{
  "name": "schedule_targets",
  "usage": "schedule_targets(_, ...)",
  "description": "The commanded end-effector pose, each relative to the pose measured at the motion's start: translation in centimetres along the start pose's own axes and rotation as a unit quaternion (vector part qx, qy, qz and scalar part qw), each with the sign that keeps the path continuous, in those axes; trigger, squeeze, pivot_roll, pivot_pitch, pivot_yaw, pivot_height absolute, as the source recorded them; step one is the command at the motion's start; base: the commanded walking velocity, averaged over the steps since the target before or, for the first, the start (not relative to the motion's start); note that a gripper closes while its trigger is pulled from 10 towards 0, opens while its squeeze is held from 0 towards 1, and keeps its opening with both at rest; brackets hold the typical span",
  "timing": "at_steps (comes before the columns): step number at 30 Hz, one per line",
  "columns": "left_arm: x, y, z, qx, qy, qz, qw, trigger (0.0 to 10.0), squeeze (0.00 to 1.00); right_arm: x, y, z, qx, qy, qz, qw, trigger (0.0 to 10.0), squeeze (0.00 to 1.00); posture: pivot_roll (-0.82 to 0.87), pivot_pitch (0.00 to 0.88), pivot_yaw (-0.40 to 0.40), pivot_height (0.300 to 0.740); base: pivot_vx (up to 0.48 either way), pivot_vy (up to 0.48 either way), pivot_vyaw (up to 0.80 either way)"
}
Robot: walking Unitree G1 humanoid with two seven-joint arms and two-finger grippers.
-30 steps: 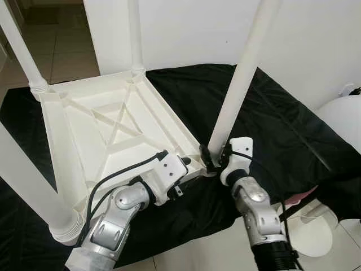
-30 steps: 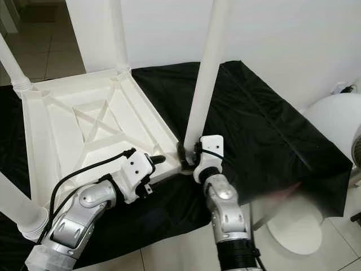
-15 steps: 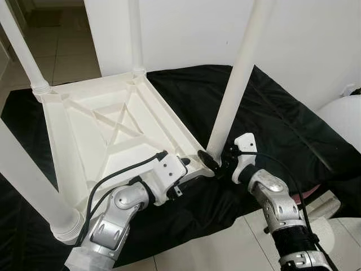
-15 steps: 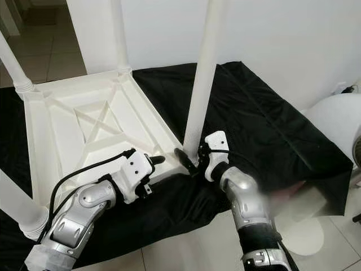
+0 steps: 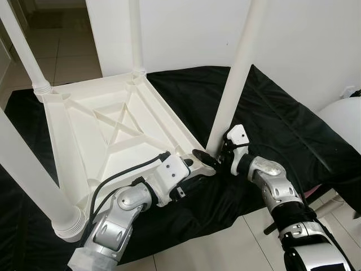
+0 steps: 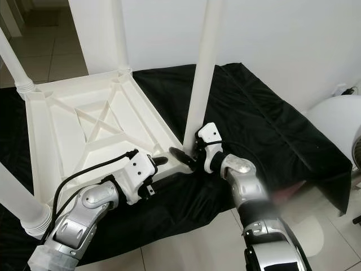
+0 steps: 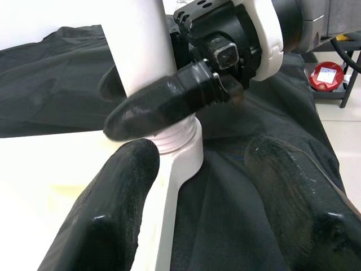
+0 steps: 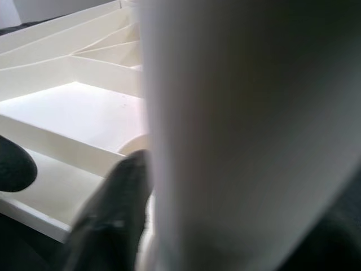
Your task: Building children table
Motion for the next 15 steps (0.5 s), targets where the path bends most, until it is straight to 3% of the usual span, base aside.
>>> schedule_targets(1, -0.2, 0.1, -0.1, 0.027, -0.001, -0.002, 1.0, 10.0, 0.0, -0.3, -0.3, -0.6, 0.02, 0.0, -0.007, 1.0, 0.0, 0.0, 0.02, 0.007, -0.055, 0.74, 0.0, 0.0, 0.0)
schedule_targets(8, -0.4, 0.2, 0.2, 0.027, 0.003, -0.003, 1.0, 10.0, 0.0, -1.3, 0.5, -0.8, 0.025, -0.01, -0.011, 1.0, 0.0, 0.0, 0.02, 0.012, -0.061, 0.74, 0.0, 0.0, 0.0)
schedule_targets(9, -0.4, 0.1, 0.3, 0.026, 0.003, -0.003, 1.0, 10.0, 0.0, -1.4, 0.6, -0.7, 0.02, -0.012, -0.01, 1.0, 6.9, 0.0, 0.01, 0.011, -0.061, 0.74, 0.0, 0.0, 0.0)
schedule_targets(12, -0.4, 0.1, 0.3, 0.026, 0.004, -0.003, 1.0, 10.0, 0.0, -1.4, 0.7, -0.6, 0.017, -0.013, -0.009, 1.0, 6.9, 0.0, 0.01, 0.011, -0.061, 0.74, 0.0, 0.0, 0.0)
schedule_targets(13, -0.4, 0.1, 0.3, 0.025, 0.004, -0.003, 1.0, 10.0, 0.0, -1.3, 0.9, -0.6, 0.005, -0.018, -0.002, 1.0, 10.0, 0.0, 0.01, 0.009, -0.062, 0.74, 0.0, 0.0, 0.0)
schedule_targets(15, -0.4, 0.1, 0.4, 0.025, 0.004, -0.003, 1.0, 10.0, 0.0, -1.2, 1.0, -0.6, -0.003, -0.021, 0.003, 1.0, 10.0, 0.0, 0.01, 0.009, -0.062, 0.74, 0.0, 0.0, 0.0)
Point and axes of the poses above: a point about 5 cm out from each wrist's last joint towards the gripper, its own y axis pointing back from the gripper into the wrist, its own x axis along the axis of the wrist's last joint, z = x × y, the point moved 2 cm from there along -y, pointing out of the wrist towards the gripper, and after that the axes turned 6 degrees about y, right-handed, at the moved point
